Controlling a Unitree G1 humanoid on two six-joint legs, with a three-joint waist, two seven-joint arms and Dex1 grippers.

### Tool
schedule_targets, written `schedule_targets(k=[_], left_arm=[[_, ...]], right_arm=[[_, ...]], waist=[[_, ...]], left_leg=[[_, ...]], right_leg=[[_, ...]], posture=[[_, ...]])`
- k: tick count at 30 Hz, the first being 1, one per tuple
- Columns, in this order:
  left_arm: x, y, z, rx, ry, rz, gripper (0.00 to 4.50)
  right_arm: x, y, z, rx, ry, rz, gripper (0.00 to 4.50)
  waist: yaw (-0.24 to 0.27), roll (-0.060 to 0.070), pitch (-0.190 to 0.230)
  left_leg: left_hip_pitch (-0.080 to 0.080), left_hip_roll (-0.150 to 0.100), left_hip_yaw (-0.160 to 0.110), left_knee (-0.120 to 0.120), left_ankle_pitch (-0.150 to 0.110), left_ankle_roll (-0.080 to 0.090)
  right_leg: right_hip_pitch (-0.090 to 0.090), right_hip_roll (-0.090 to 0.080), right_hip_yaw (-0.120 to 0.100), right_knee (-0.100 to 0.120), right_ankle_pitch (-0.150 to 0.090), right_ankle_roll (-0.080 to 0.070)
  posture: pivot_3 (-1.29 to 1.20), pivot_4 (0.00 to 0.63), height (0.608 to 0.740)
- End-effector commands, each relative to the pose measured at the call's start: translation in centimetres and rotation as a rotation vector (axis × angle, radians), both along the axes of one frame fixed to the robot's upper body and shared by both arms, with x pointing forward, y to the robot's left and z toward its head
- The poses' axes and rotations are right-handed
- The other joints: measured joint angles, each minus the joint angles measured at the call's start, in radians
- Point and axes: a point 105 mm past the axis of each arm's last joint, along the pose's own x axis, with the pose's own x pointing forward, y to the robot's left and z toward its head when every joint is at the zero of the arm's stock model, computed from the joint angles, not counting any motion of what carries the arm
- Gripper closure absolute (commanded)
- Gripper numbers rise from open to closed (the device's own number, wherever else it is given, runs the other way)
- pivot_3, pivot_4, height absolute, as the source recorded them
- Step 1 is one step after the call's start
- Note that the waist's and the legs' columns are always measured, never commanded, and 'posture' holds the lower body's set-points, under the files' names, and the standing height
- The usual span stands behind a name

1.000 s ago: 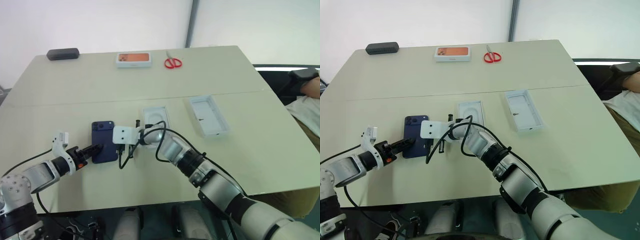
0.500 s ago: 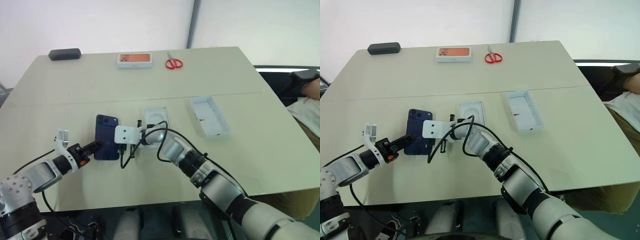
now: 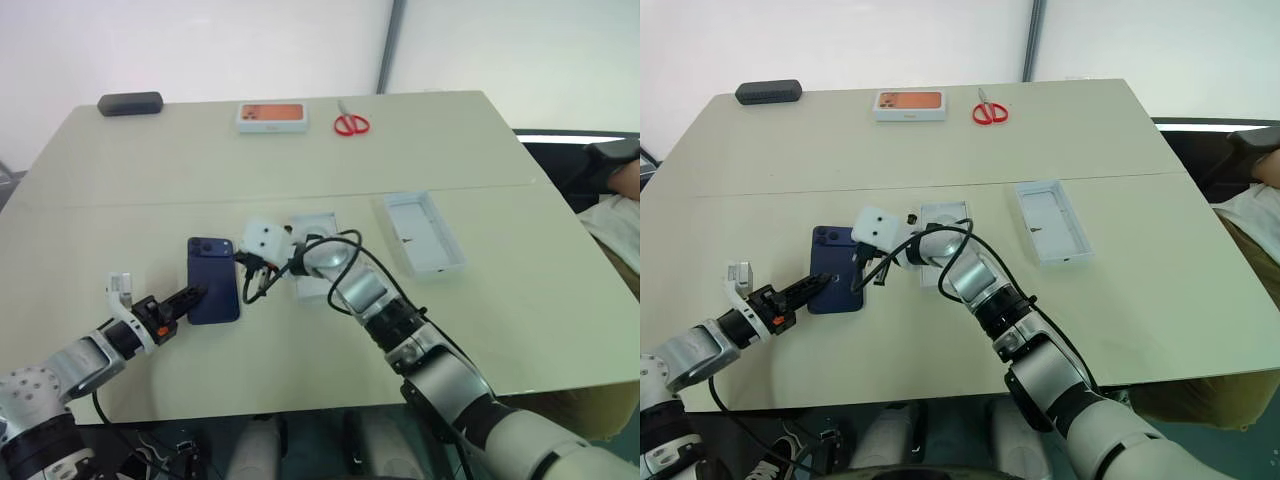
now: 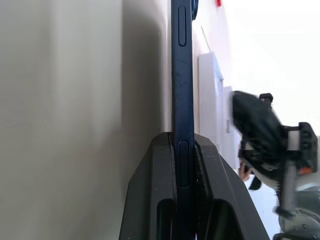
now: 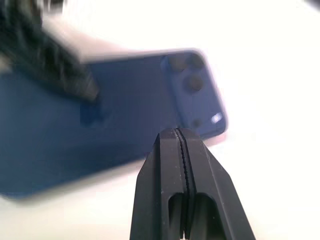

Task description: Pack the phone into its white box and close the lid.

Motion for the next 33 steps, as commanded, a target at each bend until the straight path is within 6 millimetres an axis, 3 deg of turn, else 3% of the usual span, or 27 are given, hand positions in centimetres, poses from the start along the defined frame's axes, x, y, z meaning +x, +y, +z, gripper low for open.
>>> schedule_targets(k=[1, 2, 5, 10, 13, 21, 26, 33], left_arm=[[-0.2, 0.2, 1.0, -0.094, -0.061, 0.014, 4.48], [-0.2, 0.2, 1.2, -0.107, -0.066, 0.017, 4.48], [-0.1, -0.1, 1.7, -0.123, -0.099, 0.016, 4.5], [-0.2, -1.5, 1.2, -0.008, -0.107, -0.014, 4.5], [-0.5, -2.8, 1.2, 0.035, -0.116, -0.076, 4.5], [0.2, -3.7, 2.3, -0.008, -0.173, -0.1, 4.5], [1.0, -4.5, 4.0, -0.036, -0.22, -0.14, 4.5], [0.5, -5.4, 3.3, -0.086, -0.181, -0.166, 4.5]], right_arm=[[-0.8, -0.5, 4.3, 0.243, 0.063, 0.046, 4.5], [-0.9, -0.8, 4.7, 0.266, 0.081, 0.046, 4.5], [-0.7, -2.3, 3.9, 0.237, 0.102, 0.028, 3.64], [-1.2, -5.8, 1.7, 0.105, 0.072, 0.028, 1.09], [-2.1, -8.2, 1.4, 0.062, 0.059, 0.061, 1.09], [-4.9, -11.4, -1.7, -0.159, 0.033, 0.185, 1.09], [-3.5, -12.3, -2.3, -0.253, -0.035, 0.145, 1.09], [-3.4, -12.6, -2.6, -0.278, -0.017, 0.153, 1.09]], waist=[[0.0, 0.0, 0.0], [0.0, 0.0, 0.0], [0.001, 0.0, 0.001], [0.004, -0.001, 0.001], [0.003, -0.001, 0.001], [0.004, -0.001, 0.002], [0.002, -0.002, 0.002], [0.004, -0.002, 0.002]], left_leg=[[0.0, 0.0, 0.0, 0.0, 0.0, 0.0], [0.0, 0.001, 0.0, 0.0, 0.0, 0.0], [-0.001, 0.001, 0.0, 0.0, 0.0, 0.0], [-0.003, 0.0, 0.0, 0.0, 0.0, 0.0], [-0.01, -0.001, 0.0, 0.001, 0.0, 0.0], [-0.014, -0.001, 0.0, 0.001, 0.0, 0.001], [-0.014, 0.0, 0.0, 0.004, 0.0, 0.001], [-0.014, 0.0, 0.0, 0.003, 0.0, 0.001]], right_leg=[[0.0, 0.0, 0.0, 0.0, 0.0, 0.0], [0.0, 0.0, 0.0, -0.001, 0.0, 0.0], [0.0, 0.0, 0.0, -0.001, 0.0, 0.0], [0.0, -0.002, 0.0, -0.005, 0.0, 0.0], [-0.007, -0.002, 0.0, -0.005, 0.0, 0.0], [-0.01, 0.0, -0.001, -0.005, 0.0, 0.001], [-0.009, 0.003, -0.002, -0.005, 0.001, 0.0], [-0.009, 0.003, -0.002, -0.004, 0.001, 0.0]], posture=[[0.0, 0.15, 0.74], [0.0, 0.15, 0.74], [0.0, 0.15, 0.74], [0.0, 0.15, 0.74], [0.0, 0.15, 0.74], [0.0, 0.15, 0.74], [0.0, 0.15, 0.74], [0.0, 0.15, 0.74]])
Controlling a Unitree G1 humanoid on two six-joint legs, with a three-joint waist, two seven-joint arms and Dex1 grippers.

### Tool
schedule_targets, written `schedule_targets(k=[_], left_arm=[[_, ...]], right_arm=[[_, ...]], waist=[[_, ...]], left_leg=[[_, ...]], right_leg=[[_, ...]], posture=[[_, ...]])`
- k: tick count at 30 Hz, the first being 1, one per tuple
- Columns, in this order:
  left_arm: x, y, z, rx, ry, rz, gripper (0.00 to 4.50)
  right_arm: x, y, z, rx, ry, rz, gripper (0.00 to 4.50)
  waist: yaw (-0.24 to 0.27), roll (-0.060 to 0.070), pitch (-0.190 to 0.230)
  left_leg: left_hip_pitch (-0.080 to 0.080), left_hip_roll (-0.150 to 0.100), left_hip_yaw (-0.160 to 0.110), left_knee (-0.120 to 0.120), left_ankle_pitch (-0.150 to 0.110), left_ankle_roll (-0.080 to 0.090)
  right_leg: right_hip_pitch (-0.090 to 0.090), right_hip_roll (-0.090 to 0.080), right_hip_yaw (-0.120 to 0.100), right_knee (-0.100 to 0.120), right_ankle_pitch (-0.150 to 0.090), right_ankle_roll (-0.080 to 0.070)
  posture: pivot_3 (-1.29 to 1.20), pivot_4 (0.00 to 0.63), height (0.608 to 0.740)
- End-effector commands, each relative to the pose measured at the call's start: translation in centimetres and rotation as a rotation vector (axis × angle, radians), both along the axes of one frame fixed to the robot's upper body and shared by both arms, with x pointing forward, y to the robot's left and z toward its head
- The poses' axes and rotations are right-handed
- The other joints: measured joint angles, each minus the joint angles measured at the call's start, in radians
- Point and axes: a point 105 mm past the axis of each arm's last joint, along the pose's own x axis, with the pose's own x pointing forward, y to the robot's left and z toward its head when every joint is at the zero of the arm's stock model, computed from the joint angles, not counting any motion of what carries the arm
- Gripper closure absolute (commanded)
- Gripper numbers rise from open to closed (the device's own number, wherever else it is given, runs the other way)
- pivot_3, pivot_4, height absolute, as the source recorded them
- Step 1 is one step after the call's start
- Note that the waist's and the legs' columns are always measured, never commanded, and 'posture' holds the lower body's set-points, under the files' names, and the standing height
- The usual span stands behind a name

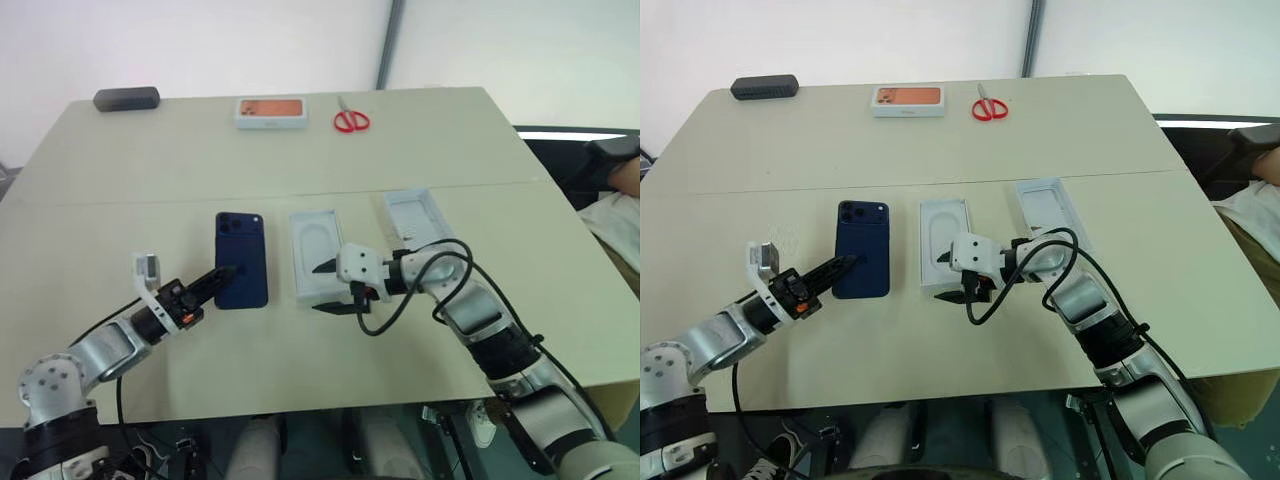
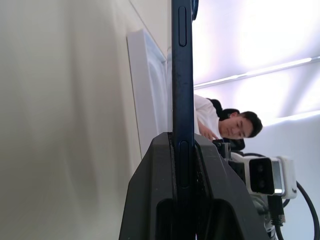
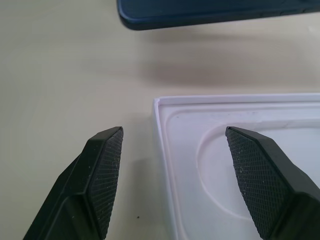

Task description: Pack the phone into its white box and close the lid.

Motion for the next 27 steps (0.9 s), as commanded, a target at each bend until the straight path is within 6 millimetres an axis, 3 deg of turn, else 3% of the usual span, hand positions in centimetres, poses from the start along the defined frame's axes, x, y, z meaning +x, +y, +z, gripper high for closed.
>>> schedule_targets(k=[1, 9, 13, 26, 27], left_arm=[[-0.2, -0.3, 1.0, -0.06, -0.033, -0.009, 4.5], [-0.4, -0.8, 0.8, -0.065, -0.028, -0.001, 4.5], [-0.4, -0.8, 1.2, -0.062, -0.041, 0.006, 4.5], [-0.2, -0.9, 1.8, -0.052, -0.056, 0.016, 4.5], [-0.2, -0.9, 1.8, -0.053, -0.056, 0.015, 4.5]], right_arm=[[0.0, -0.1, 0.4, -0.008, -0.018, 0.016, 1.09], [0.2, -0.8, -0.6, -0.062, -0.015, 0.007, 1.09], [0.5, -0.9, -0.7, -0.067, -0.015, -0.004, 2.31], [0.6, -0.8, -1.2, -0.069, -0.009, -0.006, 2.31], [0.6, -0.8, -1.2, -0.071, -0.008, -0.006, 2.57]], waist=[[0.001, 0.0, 0.0], [0.002, 0.0, 0.0], [0.001, 0.0, 0.0], [0.002, 0.0, 0.0], [0.003, 0.0, 0.0]], left_leg=[[0.0, 0.0, 0.0, 0.0, 0.0, 0.0], [0.0, 0.0, 0.0, 0.0, 0.0, 0.0], [0.0, 0.0, 0.0, 0.001, 0.0, 0.0], [0.0, 0.0, 0.0, 0.002, 0.0, 0.0], [0.0, 0.0, 0.0, 0.002, 0.0, 0.0]], right_leg=[[0.0, -0.001, 0.0, 0.0, 0.0, 0.0], [0.0, -0.001, 0.0, 0.0, 0.0, 0.0], [0.0, 0.0, 0.0, 0.001, 0.0, 0.0], [0.0, 0.001, 0.0, 0.002, 0.0, 0.0], [0.0, 0.001, 0.0, 0.002, 0.0, 0.0]], posture=[[0.0, 0.15, 0.74], [0.0, 0.15, 0.74], [0.0, 0.15, 0.74], [0.0, 0.15, 0.74], [0.0, 0.15, 0.74]])
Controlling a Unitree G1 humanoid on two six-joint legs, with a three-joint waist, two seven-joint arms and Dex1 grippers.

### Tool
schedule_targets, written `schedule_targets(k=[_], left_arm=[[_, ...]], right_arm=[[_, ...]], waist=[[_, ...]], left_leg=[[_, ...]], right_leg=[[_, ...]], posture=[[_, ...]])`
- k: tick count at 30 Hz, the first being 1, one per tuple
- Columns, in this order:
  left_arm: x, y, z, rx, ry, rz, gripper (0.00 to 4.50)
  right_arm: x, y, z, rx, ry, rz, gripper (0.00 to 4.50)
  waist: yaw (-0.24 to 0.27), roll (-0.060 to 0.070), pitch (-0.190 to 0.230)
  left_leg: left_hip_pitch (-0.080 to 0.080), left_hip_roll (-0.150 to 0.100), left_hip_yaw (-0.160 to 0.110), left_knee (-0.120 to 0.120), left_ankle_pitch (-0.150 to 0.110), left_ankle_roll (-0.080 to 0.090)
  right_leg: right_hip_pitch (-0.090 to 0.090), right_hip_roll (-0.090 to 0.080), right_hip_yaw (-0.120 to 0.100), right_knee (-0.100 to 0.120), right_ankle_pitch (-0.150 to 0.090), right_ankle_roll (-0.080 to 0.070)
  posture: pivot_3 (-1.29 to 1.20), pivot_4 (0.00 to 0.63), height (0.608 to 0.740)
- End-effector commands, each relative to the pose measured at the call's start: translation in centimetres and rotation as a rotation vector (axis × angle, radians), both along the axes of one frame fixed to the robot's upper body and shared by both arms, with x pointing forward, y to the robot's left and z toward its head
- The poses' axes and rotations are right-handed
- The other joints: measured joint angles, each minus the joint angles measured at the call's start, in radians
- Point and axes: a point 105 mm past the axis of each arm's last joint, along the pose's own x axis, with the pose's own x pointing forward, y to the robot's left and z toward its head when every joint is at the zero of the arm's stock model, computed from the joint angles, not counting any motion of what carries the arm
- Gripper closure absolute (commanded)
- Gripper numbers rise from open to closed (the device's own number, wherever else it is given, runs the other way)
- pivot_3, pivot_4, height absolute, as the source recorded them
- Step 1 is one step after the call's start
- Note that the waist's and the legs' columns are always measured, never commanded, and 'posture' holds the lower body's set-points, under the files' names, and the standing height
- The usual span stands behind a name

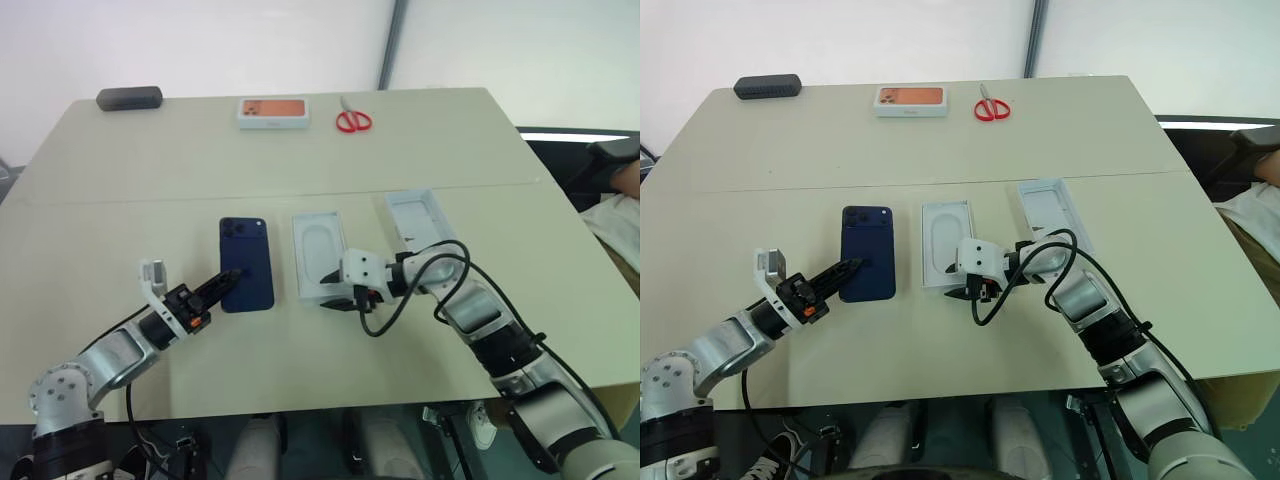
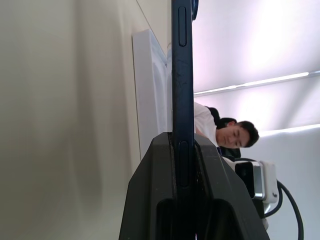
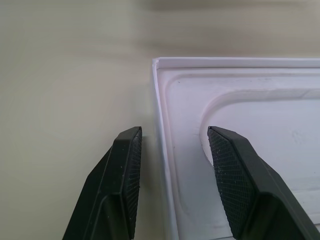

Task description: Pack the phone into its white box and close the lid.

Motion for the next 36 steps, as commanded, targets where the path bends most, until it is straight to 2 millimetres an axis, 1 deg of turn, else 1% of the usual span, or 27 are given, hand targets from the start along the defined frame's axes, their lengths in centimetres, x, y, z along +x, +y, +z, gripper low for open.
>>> schedule_targets(k=[1, 2, 4, 8, 11, 15, 17, 19, 22, 25, 30, 32, 33, 34, 36], left_arm=[[-0.1, -0.3, 1.9, -0.012, -0.073, -0.02, 4.5], [-0.1, -0.3, 1.9, -0.013, -0.072, -0.021, 4.5], [-0.1, -0.4, 1.8, -0.017, -0.069, -0.025, 4.5], [-0.1, -0.2, 1.9, -0.021, -0.066, -0.025, 4.5], [0.0, 0.0, 2.3, -0.027, -0.075, -0.019, 4.5], [0.3, 0.2, 3.4, -0.046, -0.101, -0.016, 4.5], [0.6, 0.5, 4.2, -0.059, -0.12, -0.007, 4.5], [0.8, 0.9, 5.0, -0.083, -0.137, 0.002, 4.5], [1.0, 1.1, 5.5, -0.08, -0.147, -0.001, 4.5], [1.1, 1.2, 5.7, -0.083, -0.15, -0.004, 4.5], [1.2, 0.8, 5.2, -0.082, -0.137, -0.009, 4.5], [1.1, 0.6, 5.1, -0.079, -0.133, -0.01, 4.5], [1.1, 0.6, 5.0, -0.078, -0.129, -0.009, 4.5], [1.0, 0.5, 5.0, -0.078, -0.125, -0.008, 4.5], [1.0, 0.5, 5.0, -0.076, -0.123, -0.006, 4.5]], right_arm=[[0.1, 0.2, 0.1, -0.003, -0.018, 0.003, 2.85], [0.3, 0.1, 0.1, -0.007, -0.023, -0.006, 3.1], [0.4, 0.0, -0.1, -0.018, -0.035, -0.011, 3.98], [0.2, 0.1, 0.0, -0.003, -0.023, -0.01, 3.98], [-0.1, 0.4, -0.3, 0.001, -0.015, -0.004, 3.98], [-0.9, 1.2, -0.9, 0.011, -0.005, 0.004, 3.98], [-1.3, 2.0, -1.1, 0.028, 0.013, -0.005, 3.98], [-2.2, 2.9, -1.4, 0.042, 0.041, 0.019, 3.98], [-3.1, 3.2, -2.0, 0.024, 0.065, 0.042, 3.98], [-3.3, 3.4, -2.2, 0.012, 0.065, 0.055, 3.98], [-3.3, 3.8, -2.0, 0.032, 0.094, 0.048, 3.98], [-3.3, 3.8, -1.9, 0.033, 0.092, 0.047, 3.18], [-3.3, 3.8, -1.9, 0.029, 0.084, 0.048, 2.88], [-3.3, 3.8, -1.8, 0.026, 0.07, 0.054, 2.43], [-3.4, 3.7, -1.7, 0.028, 0.073, 0.063, 2.43]], waist=[[0.0, 0.0, 0.0], [0.0, 0.0, 0.0], [-0.001, 0.0, 0.0], [-0.001, 0.0, 0.0], [0.0, 0.0, 0.0], [0.0, 0.0, 0.0], [-0.003, -0.001, 0.0], [-0.005, -0.001, -0.001], [-0.007, -0.001, -0.001], [-0.006, -0.001, -0.001], [-0.006, -0.001, -0.001], [-0.006, -0.001, -0.001], [-0.006, -0.001, -0.001], [-0.006, -0.001, -0.001], [-0.005, -0.001, -0.001]], left_leg=[[0.0, 0.0, 0.0, 0.0, 0.0, 0.0], [0.0, 0.0, 0.0, 0.0, 0.0, 0.0], [0.0, 0.0, 0.0, 0.0, 0.0, 0.0], [0.001, 0.0, 0.0, 0.002, 0.0, 0.0], [0.001, 0.0, 0.0, 0.004, 0.0, 0.0], [0.001, 0.0, 0.0, 0.007, 0.0, 0.0], [0.001, 0.0, 0.0, 0.008, 0.0, 0.0], [0.002, 0.0, 0.0, 0.008, 0.0, 0.0], [0.003, 0.001, 0.0, 0.007, 0.0, 0.0], [0.004, 0.001, 0.0, 0.006, 0.0, 0.0], [0.004, 0.001, 0.0, 0.007, 0.0, 0.0], [0.004, 0.001, 0.0, 0.007, 0.0, 0.0], [0.004, 0.001, 0.0, 0.007, 0.0, 0.0], [0.004, 0.001, 0.001, 0.007, 0.0, 0.0], [0.004, 0.001, 0.0, 0.007, 0.0, 0.0]], right_leg=[[0.0, 0.0, 0.0, 0.0, 0.0, 0.0], [0.0, 0.0, 0.0, 0.0, 0.0, 0.0], [0.0, 0.0, 0.0, 0.0, 0.0, 0.0], [0.001, 0.0, 0.0, 0.002, 0.0, 0.0], [0.001, 0.001, 0.0, 0.005, 0.0, 0.0], [0.002, 0.001, 0.0, 0.007, 0.0, 0.0], [0.002, 0.001, 0.0, 0.007, 0.0, 0.0], [0.002, 0.001, 0.0, 0.008, 0.0, 0.0], [0.002, 0.002, 0.0, 0.008, 0.0, 0.0], [0.002, 0.002, 0.0, 0.008, 0.0, 0.0], [0.002, 0.002, 0.0, 0.008, 0.0, 0.0], [0.003, 0.002, 0.0, 0.009, 0.0, 0.0], [0.003, 0.002, 0.0, 0.009, 0.0, 0.0], [0.003, 0.002, 0.0, 0.009, 0.0, 0.0], [0.003, 0.002, 0.0, 0.009, 0.0, 0.0]], posture=[[0.0, 0.15, 0.74], [0.0, 0.15, 0.74], [0.0, 0.15, 0.74], [0.0, 0.15, 0.74], [0.0, 0.15, 0.74], [0.0, 0.15, 0.74], [0.0, 0.15, 0.74], [0.0, 0.15, 0.74], [0.0, 0.15, 0.74], [0.0, 0.15, 0.74], [0.0, 0.15, 0.74], [0.0, 0.15, 0.74], [0.0, 0.15, 0.74], [0.0, 0.15, 0.74], [0.0, 0.15, 0.74]])
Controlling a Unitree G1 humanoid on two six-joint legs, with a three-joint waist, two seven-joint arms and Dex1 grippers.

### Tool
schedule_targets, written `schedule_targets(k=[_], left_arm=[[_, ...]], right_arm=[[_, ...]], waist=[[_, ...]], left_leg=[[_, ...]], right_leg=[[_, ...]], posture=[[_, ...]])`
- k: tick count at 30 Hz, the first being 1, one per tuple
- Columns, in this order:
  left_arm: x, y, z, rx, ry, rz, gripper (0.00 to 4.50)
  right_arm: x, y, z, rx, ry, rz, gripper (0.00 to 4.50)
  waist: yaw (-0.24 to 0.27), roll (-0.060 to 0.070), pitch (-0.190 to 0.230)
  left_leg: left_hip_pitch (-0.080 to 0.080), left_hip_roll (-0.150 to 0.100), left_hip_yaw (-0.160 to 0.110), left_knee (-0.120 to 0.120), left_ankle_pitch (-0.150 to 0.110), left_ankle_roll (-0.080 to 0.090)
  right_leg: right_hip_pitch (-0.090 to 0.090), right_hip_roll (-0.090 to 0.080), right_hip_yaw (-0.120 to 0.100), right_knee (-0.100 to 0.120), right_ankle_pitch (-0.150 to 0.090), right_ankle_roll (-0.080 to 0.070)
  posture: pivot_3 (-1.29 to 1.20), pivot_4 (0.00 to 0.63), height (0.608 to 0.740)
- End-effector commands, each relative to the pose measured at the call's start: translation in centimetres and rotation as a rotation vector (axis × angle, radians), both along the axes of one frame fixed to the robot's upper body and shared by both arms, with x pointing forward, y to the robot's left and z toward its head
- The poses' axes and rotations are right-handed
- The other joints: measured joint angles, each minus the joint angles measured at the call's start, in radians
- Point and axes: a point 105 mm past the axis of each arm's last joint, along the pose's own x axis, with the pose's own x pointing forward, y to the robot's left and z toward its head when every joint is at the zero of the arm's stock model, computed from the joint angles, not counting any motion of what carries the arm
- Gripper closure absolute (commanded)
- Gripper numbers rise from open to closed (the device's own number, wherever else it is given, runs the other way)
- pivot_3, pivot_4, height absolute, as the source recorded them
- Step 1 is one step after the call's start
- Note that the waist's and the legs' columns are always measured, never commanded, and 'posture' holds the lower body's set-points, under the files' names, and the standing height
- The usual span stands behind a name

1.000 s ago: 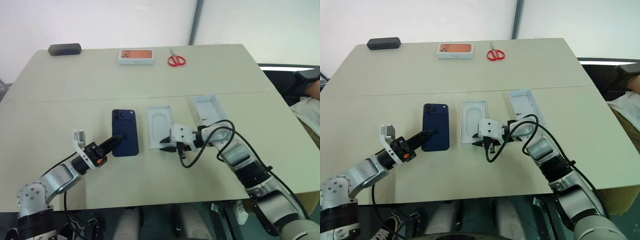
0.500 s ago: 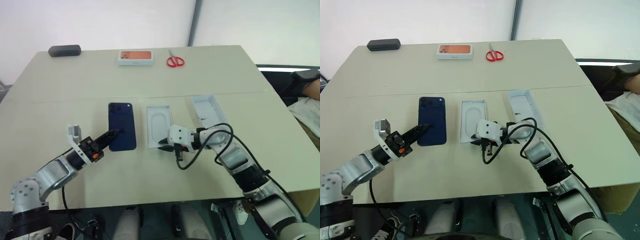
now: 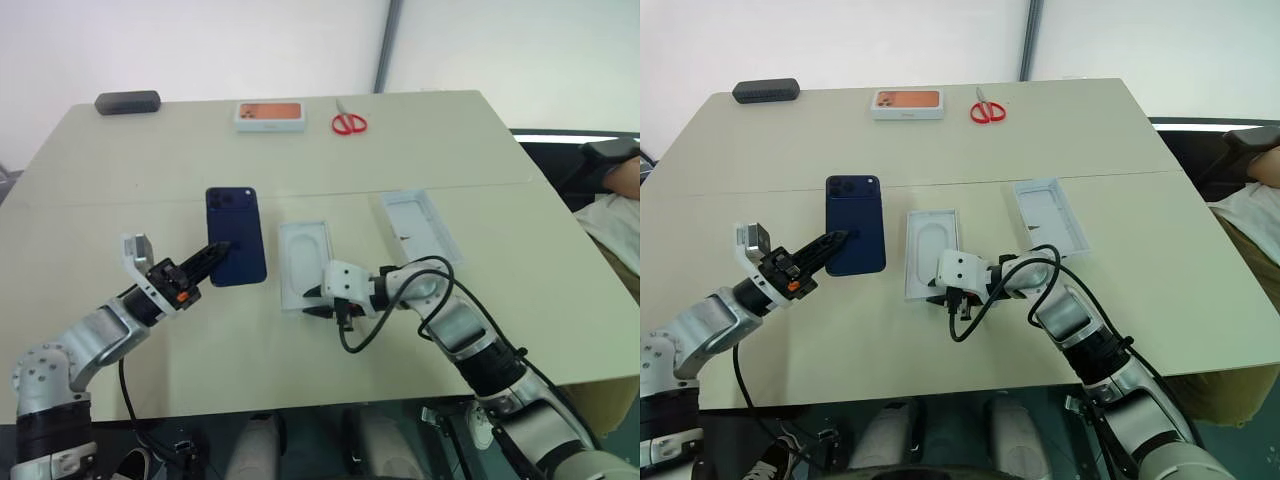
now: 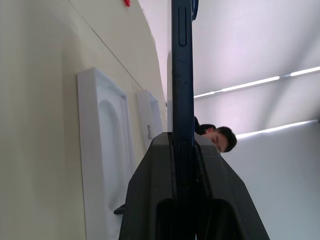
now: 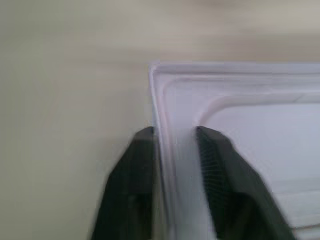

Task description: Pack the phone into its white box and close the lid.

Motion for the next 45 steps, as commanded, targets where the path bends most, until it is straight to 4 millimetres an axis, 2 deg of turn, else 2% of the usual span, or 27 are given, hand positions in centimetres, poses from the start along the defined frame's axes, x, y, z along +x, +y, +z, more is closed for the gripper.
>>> schedule_targets(k=[1, 6, 11, 14, 16, 18, 20, 22, 25, 26, 29, 36, 45], left_arm=[[-0.3, -0.3, 1.6, -0.022, -0.063, -0.011, 4.5], [-0.3, -0.5, 1.8, -0.02, -0.068, -0.01, 4.5], [-0.2, -0.9, 1.9, -0.019, -0.069, -0.014, 4.5], [-0.2, -1.0, 1.9, -0.02, -0.066, -0.015, 4.5], [-0.2, -0.9, 1.9, -0.02, -0.066, -0.016, 4.5], [-0.1, -0.9, 2.0, -0.023, -0.069, -0.015, 4.5], [0.0, -0.9, 2.0, -0.025, -0.071, -0.013, 4.5], [0.0, -0.8, 2.0, -0.026, -0.071, -0.012, 4.5], [-0.3, -0.8, 1.9, -0.026, -0.071, -0.027, 4.5], [-0.4, -1.0, 1.9, -0.027, -0.074, -0.037, 4.5], [-0.7, -1.3, 1.6, -0.028, -0.073, -0.051, 4.5], [-1.0, -1.6, 1.0, -0.013, -0.055, -0.065, 4.5], [-1.6, -2.2, 0.6, 0.024, -0.065, -0.092, 4.5]], right_arm=[[-1.1, 0.5, -0.4, -0.005, 0.027, 0.054, 2.43], [-1.3, 0.8, 0.5, 0.025, 0.048, 0.061, 2.43], [-0.5, 0.9, 3.2, 0.118, 0.059, 0.022, 2.43], [-0.3, 0.9, 5.3, 0.215, 0.125, 0.008, 2.43], [-0.2, 0.9, 6.0, 0.252, 0.157, 0.0, 2.43], [0.3, 0.6, 5.4, 0.22, 0.141, -0.019, 2.43], [1.6, 0.3, 4.4, 0.172, 0.098, -0.081, 2.43], [2.4, 0.2, 3.7, 0.142, 0.065, -0.111, 2.93], [2.2, 0.4, 2.8, 0.077, -0.021, -0.064, 4.26], [2.1, 0.5, 2.7, 0.067, -0.033, -0.05, 4.39], [1.9, 0.8, 2.2, 0.047, -0.056, -0.024, 4.39], [2.7, 1.5, 1.8, 0.019, -0.127, -0.05, 4.39], [2.8, 1.2, 0.7, -0.041, -0.143, -0.045, 4.39]], waist=[[0.001, 0.0, 0.0], [0.002, 0.0, 0.0], [0.003, 0.0, 0.0], [0.003, 0.0, 0.0], [0.004, 0.0, 0.0], [0.005, 0.0, 0.0], [0.005, 0.0, 0.0], [0.005, 0.0, 0.0], [0.005, 0.0, 0.0], [0.004, 0.0, 0.0], [0.002, 0.0, 0.0], [0.003, 0.0, 0.0], [0.003, 0.0, 0.0]], left_leg=[[0.0, 0.0, 0.0, 0.0, 0.0, 0.0], [0.0, 0.0, 0.0, 0.0, 0.0, 0.0], [-0.001, 0.0, 0.0, 0.0, 0.0, 0.0], [-0.001, 0.0, 0.0, 0.001, 0.0, 0.0], [-0.001, 0.0, 0.0, 0.001, 0.0, 0.0], [-0.001, 0.0, 0.0, 0.001, 0.0, 0.0], [-0.001, -0.001, 0.0, 0.001, 0.0, 0.0], [-0.002, -0.001, 0.0, 0.001, 0.0, 0.0], [-0.002, -0.001, 0.001, 0.001, 0.0, 0.0], [-0.002, -0.001, 0.001, 0.001, 0.0, 0.0], [-0.002, -0.001, 0.001, 0.001, 0.0, 0.0], [-0.003, -0.001, 0.001, 0.002, 0.0, 0.0], [-0.002, -0.001, 0.0, 0.002, 0.0, 0.0]], right_leg=[[0.0, 0.0, 0.0, 0.0, 0.0, 0.0], [0.0, 0.0, 0.0, 0.0, 0.0, 0.0], [0.0, 0.0, 0.0, 0.0, 0.0, 0.0], [0.0, 0.0, 0.0, 0.0, 0.0, 0.0], [0.0, 0.0, 0.0, 0.0, 0.0, 0.0], [0.0, 0.0, 0.0, 0.0, 0.0, 0.0], [0.0, 0.0, 0.0, 0.0, 0.0, 0.0], [-0.001, 0.0, 0.0, 0.0, 0.0, 0.0], [-0.001, 0.0, 0.0, 0.0, 0.0, 0.0], [-0.001, 0.0, 0.0, 0.0, 0.0, 0.0], [-0.002, 0.0, 0.0, 0.0, 0.0, 0.0], [-0.001, 0.0, -0.001, 0.0, 0.0, 0.0], [-0.001, 0.0, 0.0, 0.0, 0.0, 0.0]], posture=[[0.0, 0.15, 0.74], [0.0, 0.15, 0.74], [0.0, 0.15, 0.74], [0.0, 0.15, 0.74], [0.0, 0.15, 0.74], [0.0, 0.15, 0.74], [0.0, 0.15, 0.74], [0.0, 0.15, 0.74], [0.0, 0.15, 0.74], [0.0, 0.15, 0.74], [0.0, 0.15, 0.74], [0.0, 0.15, 0.74], [0.0, 0.15, 0.74]])
